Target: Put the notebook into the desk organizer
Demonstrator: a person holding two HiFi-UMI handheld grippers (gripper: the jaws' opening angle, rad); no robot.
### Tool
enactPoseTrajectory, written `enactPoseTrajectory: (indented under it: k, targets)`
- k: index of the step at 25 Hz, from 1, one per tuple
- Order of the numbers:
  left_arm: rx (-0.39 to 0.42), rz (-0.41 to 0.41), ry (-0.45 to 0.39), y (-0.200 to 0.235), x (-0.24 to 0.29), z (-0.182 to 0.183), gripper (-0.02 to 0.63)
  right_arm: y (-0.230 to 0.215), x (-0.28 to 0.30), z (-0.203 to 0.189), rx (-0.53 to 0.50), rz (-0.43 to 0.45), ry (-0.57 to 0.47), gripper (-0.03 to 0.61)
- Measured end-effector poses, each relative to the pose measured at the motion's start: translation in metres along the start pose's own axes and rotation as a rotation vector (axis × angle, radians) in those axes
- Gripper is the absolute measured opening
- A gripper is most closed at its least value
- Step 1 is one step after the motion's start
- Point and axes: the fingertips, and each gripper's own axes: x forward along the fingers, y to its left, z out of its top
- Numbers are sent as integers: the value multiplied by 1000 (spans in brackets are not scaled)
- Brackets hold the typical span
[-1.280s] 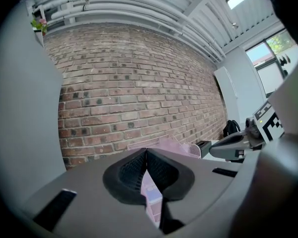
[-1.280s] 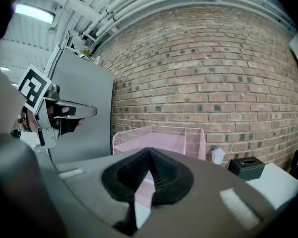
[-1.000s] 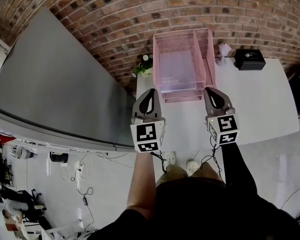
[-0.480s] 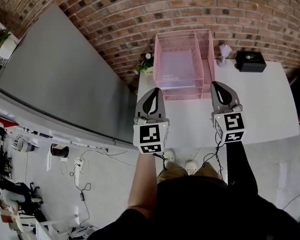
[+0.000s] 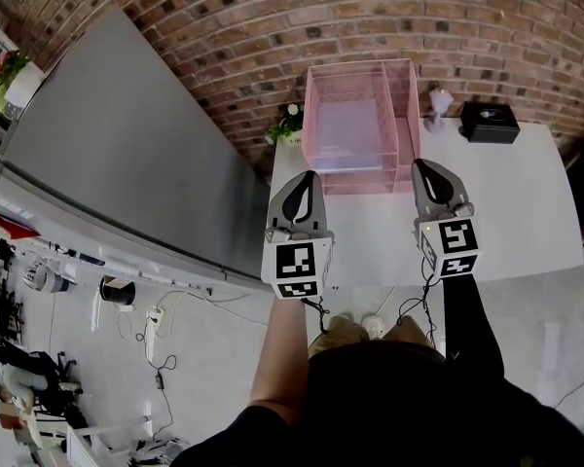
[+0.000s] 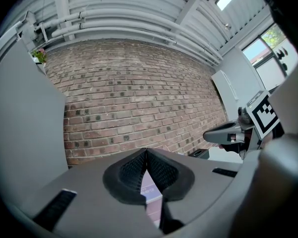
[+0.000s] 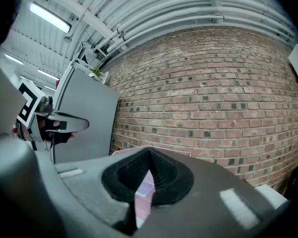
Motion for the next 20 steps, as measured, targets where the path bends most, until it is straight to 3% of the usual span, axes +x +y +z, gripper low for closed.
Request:
enactPoseTrajectory:
  k: [20]
  targets:
    - [-13, -11, 13, 5, -2, -7, 9, 9, 3, -4, 7, 4, 7, 0]
